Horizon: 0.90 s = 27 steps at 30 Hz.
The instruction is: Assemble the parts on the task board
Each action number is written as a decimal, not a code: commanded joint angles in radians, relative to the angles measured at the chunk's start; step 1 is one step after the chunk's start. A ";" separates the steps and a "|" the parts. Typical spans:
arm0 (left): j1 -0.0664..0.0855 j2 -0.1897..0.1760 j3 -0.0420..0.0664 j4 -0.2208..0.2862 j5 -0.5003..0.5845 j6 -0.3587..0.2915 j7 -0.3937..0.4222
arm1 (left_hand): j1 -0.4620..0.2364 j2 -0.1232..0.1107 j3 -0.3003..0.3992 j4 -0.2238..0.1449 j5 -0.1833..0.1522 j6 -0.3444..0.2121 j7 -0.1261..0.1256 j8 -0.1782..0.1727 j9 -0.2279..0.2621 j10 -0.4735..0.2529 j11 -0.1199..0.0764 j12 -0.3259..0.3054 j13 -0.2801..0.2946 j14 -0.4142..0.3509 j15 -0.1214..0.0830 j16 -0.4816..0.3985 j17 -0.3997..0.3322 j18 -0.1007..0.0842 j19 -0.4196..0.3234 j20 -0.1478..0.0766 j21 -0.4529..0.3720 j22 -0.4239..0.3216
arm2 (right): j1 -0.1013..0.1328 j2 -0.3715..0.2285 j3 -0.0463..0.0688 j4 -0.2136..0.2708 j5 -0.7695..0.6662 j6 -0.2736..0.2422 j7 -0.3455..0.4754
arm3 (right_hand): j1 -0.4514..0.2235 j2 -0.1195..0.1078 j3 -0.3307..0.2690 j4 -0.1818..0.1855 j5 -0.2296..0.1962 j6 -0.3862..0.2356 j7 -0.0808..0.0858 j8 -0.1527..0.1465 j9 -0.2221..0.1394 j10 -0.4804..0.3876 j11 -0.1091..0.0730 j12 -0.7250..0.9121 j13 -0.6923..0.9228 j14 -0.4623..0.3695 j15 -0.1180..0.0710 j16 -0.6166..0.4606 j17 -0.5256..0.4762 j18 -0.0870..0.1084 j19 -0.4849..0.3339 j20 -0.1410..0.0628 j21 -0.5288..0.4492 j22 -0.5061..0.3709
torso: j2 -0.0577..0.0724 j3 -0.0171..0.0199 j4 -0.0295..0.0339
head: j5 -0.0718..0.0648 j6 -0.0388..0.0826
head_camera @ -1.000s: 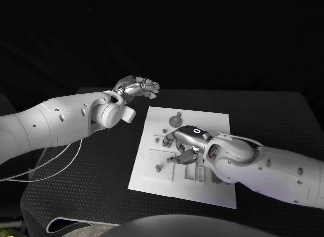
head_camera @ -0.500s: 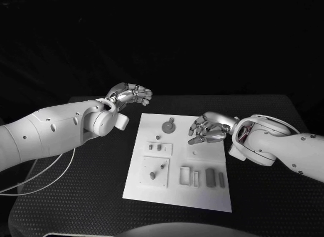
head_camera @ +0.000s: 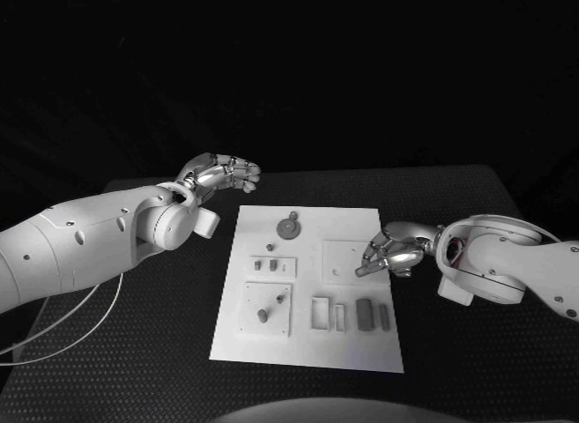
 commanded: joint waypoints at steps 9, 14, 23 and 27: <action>-0.004 0.003 0.000 -0.007 0.014 0.025 0.016 | -0.013 0.003 -0.001 0.007 0.002 -0.008 0.003 0.000 -0.002 -0.005 -0.001 0.001 -0.002 0.006 0.003 -0.008 0.003 0.006 0.005 0.001 -0.004 0.002 | -0.001 -0.026 -0.038 0.031 -0.108 0.136 -0.131 | -0.045 0.054 0.085 0.047 0.002 0.076 -0.015 0.016 0.015 0.058 -0.031 0.033 0.033 0.029 -0.030 0.026 -0.002 0.031 0.019 -0.035 0.041 0.015 | -0.005 -0.0016 -0.0007 | -0.019 -0.003; -0.004 0.002 0.000 -0.006 0.014 0.024 0.016 | -0.014 0.003 -0.002 0.007 0.002 -0.008 0.003 0.000 -0.002 -0.005 -0.001 0.001 -0.002 0.006 0.003 -0.009 0.004 0.006 0.005 0.001 -0.005 0.002 | -0.001 -0.033 -0.058 0.049 -0.118 0.123 -0.142 | -0.068 0.043 0.113 0.050 0.002 0.082 -0.016 0.014 0.017 0.068 -0.032 0.029 0.038 0.032 -0.031 0.029 0.000 0.031 0.020 -0.032 0.049 0.014 | -0.004 -0.0017 -0.0012 | -0.020 -0.006; -0.003 -0.003 0.000 -0.001 0.014 0.027 0.014 | -0.015 0.003 -0.002 0.008 0.002 -0.008 0.003 0.000 -0.002 -0.005 -0.001 0.001 -0.002 0.006 0.003 -0.009 0.005 0.006 0.005 0.001 -0.005 0.002 | -0.002 -0.030 -0.087 0.061 -0.074 0.110 -0.133 | -0.101 0.034 0.134 0.051 0.002 0.094 -0.019 0.015 0.021 0.083 -0.035 0.027 0.045 0.044 -0.033 0.039 0.010 0.031 0.021 -0.028 0.060 0.013 | -0.003 -0.0026 0.0005 | -0.023 -0.011; -0.003 -0.005 0.000 0.000 0.014 0.027 0.014 | -0.016 0.002 -0.003 0.008 0.002 -0.008 0.003 0.001 -0.002 -0.005 -0.001 0.001 -0.002 0.006 0.003 -0.010 0.005 0.006 0.005 0.001 -0.006 0.003 | -0.005 -0.023 -0.092 0.060 -0.093 0.107 -0.124 | -0.111 0.019 0.145 0.049 0.002 0.096 -0.020 0.014 0.023 0.085 -0.036 0.024 0.048 0.049 -0.033 0.044 0.015 0.031 0.022 -0.028 0.063 0.012 | -0.004 -0.0014 0.0015 | -0.021 -0.014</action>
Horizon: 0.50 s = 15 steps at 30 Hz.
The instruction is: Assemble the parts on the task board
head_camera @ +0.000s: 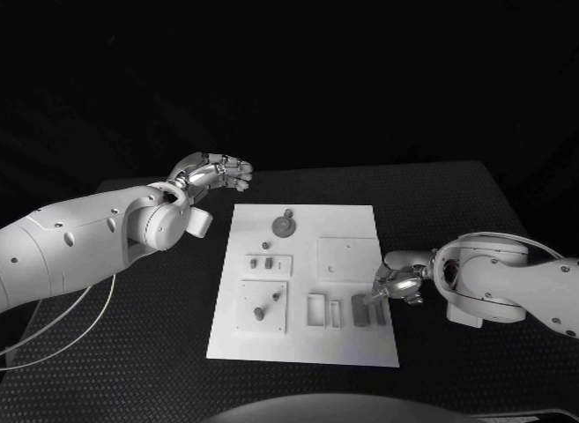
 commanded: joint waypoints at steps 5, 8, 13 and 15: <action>0.001 -0.002 0.000 0.005 0.006 0.016 0.012 | -0.013 -0.002 -0.002 0.007 0.002 -0.004 -0.001 0.001 -0.001 -0.005 -0.001 0.001 -0.002 0.006 0.003 -0.005 0.002 0.006 0.005 0.001 -0.006 0.002 | -0.013 0.016 -0.005 -0.012 -0.032 0.007 -0.034 | -0.041 -0.050 0.063 0.025 0.003 0.025 0.013 -0.006 0.005 0.016 -0.003 -0.014 0.010 0.018 -0.002 0.014 0.011 0.032 0.008 -0.003 0.014 0.008 | 0.000 0.0013 0.0010 | 0.002 -0.007; 0.001 -0.005 0.000 0.007 0.006 0.018 0.012 | -0.014 -0.001 -0.002 0.008 0.002 -0.004 -0.001 0.001 -0.001 -0.005 -0.001 0.001 -0.002 0.006 0.003 -0.005 0.002 0.006 0.005 0.001 -0.006 0.002 | -0.020 0.023 -0.005 -0.019 -0.016 -0.025 -0.060 | -0.048 -0.054 0.077 0.028 0.002 0.024 0.013 -0.007 0.006 0.017 -0.003 -0.016 0.013 0.019 -0.002 0.015 0.011 0.032 0.010 -0.004 0.016 0.007 | 0.001 0.0015 0.0014 | 0.002 -0.008; 0.001 -0.006 0.000 0.008 0.007 0.018 0.012 | -0.014 -0.001 -0.002 0.008 0.002 -0.004 -0.001 0.001 -0.001 -0.005 -0.001 0.001 -0.002 0.006 0.003 -0.006 0.003 0.006 0.005 0.001 -0.007 0.002 | -0.030 0.040 -0.005 -0.017 0.021 -0.035 -0.063 | -0.050 -0.066 0.100 0.025 0.002 0.024 0.013 -0.009 0.009 0.017 -0.002 -0.019 0.018 0.017 -0.002 0.012 0.008 0.032 0.010 -0.005 0.017 0.004 | 0.001 0.0028 -0.0015 | 0.011 -0.013; 0.001 -0.006 0.000 0.008 0.007 0.019 0.012 | -0.015 -0.001 -0.002 0.008 0.002 -0.004 -0.001 0.001 -0.001 -0.005 -0.001 0.001 -0.002 0.006 0.003 -0.006 0.003 0.006 0.005 0.001 -0.007 0.002 | -0.036 0.043 -0.005 -0.019 0.027 -0.038 -0.065 | -0.050 -0.067 0.102 0.025 0.002 0.024 0.013 -0.009 0.009 0.017 -0.002 -0.019 0.018 0.016 -0.001 0.011 0.007 0.032 0.010 -0.005 0.017 0.004 | 0.001 0.0027 -0.0011 | 0.011 -0.013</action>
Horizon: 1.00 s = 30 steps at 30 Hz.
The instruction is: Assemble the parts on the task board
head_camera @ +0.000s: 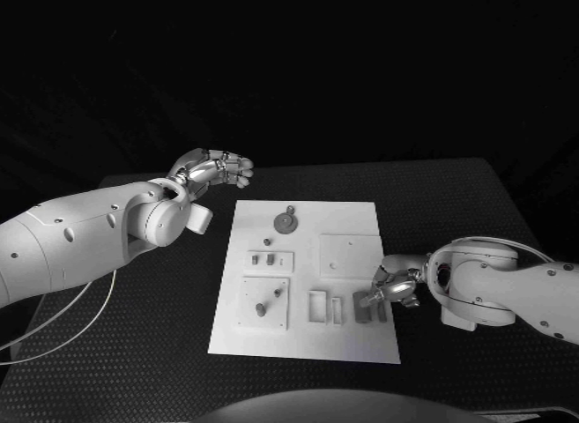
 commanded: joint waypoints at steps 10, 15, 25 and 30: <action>0.001 -0.002 0.001 0.005 0.006 0.016 0.011 | -0.012 0.003 0.001 0.006 0.002 -0.004 -0.001 0.002 -0.001 -0.005 -0.001 0.001 -0.001 0.006 0.003 -0.007 0.002 0.006 0.005 0.001 -0.007 0.002 | -0.029 0.035 0.000 -0.015 0.028 -0.029 -0.037 | -0.005 -0.017 0.014 -0.005 0.002 0.012 0.011 -0.007 0.003 0.007 0.000 -0.007 0.004 -0.001 0.001 -0.005 -0.005 0.032 0.000 -0.002 0.007 0.002 | 0.001 0.0001 0.0009 | 0.003 -0.008; 0.001 -0.003 0.001 0.006 0.006 0.018 0.011 | -0.012 0.003 0.000 0.007 0.002 -0.004 -0.001 0.002 -0.001 -0.005 -0.001 0.001 -0.001 0.006 0.003 -0.007 0.003 0.006 0.004 0.001 -0.008 0.002 | -0.045 0.065 -0.001 -0.026 0.002 -0.044 -0.052 | -0.006 -0.024 0.016 -0.010 0.002 0.010 0.011 -0.008 0.004 0.006 0.001 -0.008 0.006 -0.003 0.002 -0.006 -0.006 0.032 0.000 -0.002 0.008 0.002 | 0.000 -0.0005 0.0008 | 0.003 -0.009; 0.001 -0.003 0.001 0.007 0.006 0.019 0.009 | -0.013 0.003 0.000 0.007 0.002 -0.004 -0.001 0.002 -0.001 -0.005 -0.001 0.001 -0.002 0.006 0.003 -0.008 0.004 0.006 0.004 0.001 -0.008 0.003 | -0.060 0.114 0.000 -0.047 0.000 -0.104 -0.073 | -0.015 -0.037 0.016 -0.013 0.002 0.005 0.014 -0.012 0.005 0.002 0.004 -0.012 0.010 -0.011 0.004 -0.014 -0.015 0.032 -0.002 0.000 0.008 0.000 | 0.000 -0.0010 0.0022 | 0.005 -0.013; 0.001 -0.005 0.001 0.008 0.006 0.019 0.009 | -0.014 0.003 0.000 0.008 0.002 -0.004 -0.001 0.002 -0.001 -0.006 -0.001 0.001 -0.002 0.006 0.003 -0.009 0.005 0.006 0.004 0.001 -0.009 0.003 | -0.060 0.119 0.000 -0.050 0.006 -0.105 -0.081 | -0.024 -0.043 0.017 -0.009 0.002 0.001 0.016 -0.014 0.006 -0.001 0.005 -0.015 0.012 -0.014 0.006 -0.017 -0.017 0.032 -0.003 0.002 0.007 -0.002 | 0.000 -0.0023 0.0018 | 0.007 -0.014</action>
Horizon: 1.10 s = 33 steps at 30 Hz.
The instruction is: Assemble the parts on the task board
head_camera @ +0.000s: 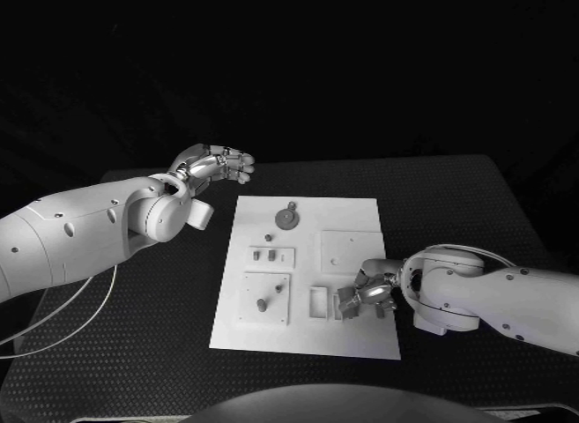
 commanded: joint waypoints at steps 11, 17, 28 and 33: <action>0.001 -0.001 0.001 0.004 0.005 0.015 0.006 | -0.011 -0.001 0.000 0.009 0.002 -0.005 -0.001 0.002 -0.001 -0.006 -0.001 0.001 -0.001 0.006 0.003 -0.006 0.002 0.007 0.004 0.001 -0.005 0.002 | -0.005 0.009 -0.003 -0.011 -0.004 -0.028 -0.035 | 0.028 0.041 0.031 -0.026 0.002 -0.004 0.001 -0.010 0.002 -0.005 0.003 -0.008 0.009 -0.006 -0.001 -0.003 0.001 0.037 -0.007 -0.001 0.008 -0.003 | -0.001 -0.0001 -0.0013 | 0.003 0.000; 0.001 0.000 0.001 0.003 0.005 0.016 0.005 | -0.011 -0.001 0.001 0.009 0.002 -0.005 -0.001 0.002 -0.001 -0.006 -0.001 0.001 -0.001 0.006 0.003 -0.006 0.003 0.007 0.004 0.001 -0.006 0.002 | -0.005 0.002 -0.003 -0.008 0.017 -0.042 -0.039 | 0.044 0.063 0.048 -0.048 0.002 0.002 0.000 -0.008 0.005 -0.001 0.002 -0.009 0.012 -0.003 -0.001 0.000 0.003 0.037 -0.009 0.001 0.011 -0.003 | -0.001 0.0005 -0.0007 | 0.005 -0.002; 0.001 0.000 0.000 0.001 0.005 0.015 0.005 | -0.010 0.000 0.002 0.008 0.003 -0.005 -0.001 0.003 -0.001 -0.005 -0.001 0.001 -0.001 0.006 0.003 -0.007 0.004 0.007 0.004 0.001 -0.006 0.003 | 0.000 -0.021 -0.002 0.020 0.074 -0.079 -0.025 | 0.026 0.064 0.065 -0.069 0.004 0.020 -0.004 -0.006 0.007 0.014 -0.001 -0.012 0.016 0.010 -0.003 0.007 0.009 0.037 -0.006 0.010 0.018 -0.005 | -0.001 -0.0001 -0.0016 | 0.005 0.000; 0.001 0.001 0.000 0.000 0.005 0.015 0.005 | -0.009 -0.001 0.002 0.008 0.003 -0.005 -0.001 0.003 -0.001 -0.005 -0.001 0.001 -0.001 0.007 0.003 -0.008 0.005 0.007 0.004 0.001 -0.006 0.003 | 0.009 -0.030 -0.002 0.037 0.082 -0.098 -0.016 | 0.019 0.059 0.068 -0.070 0.004 0.022 -0.005 -0.007 0.007 0.017 -0.002 -0.014 0.017 0.011 -0.004 0.007 0.009 0.037 -0.005 0.011 0.019 -0.006 | -0.001 -0.0002 -0.0016 | 0.005 0.002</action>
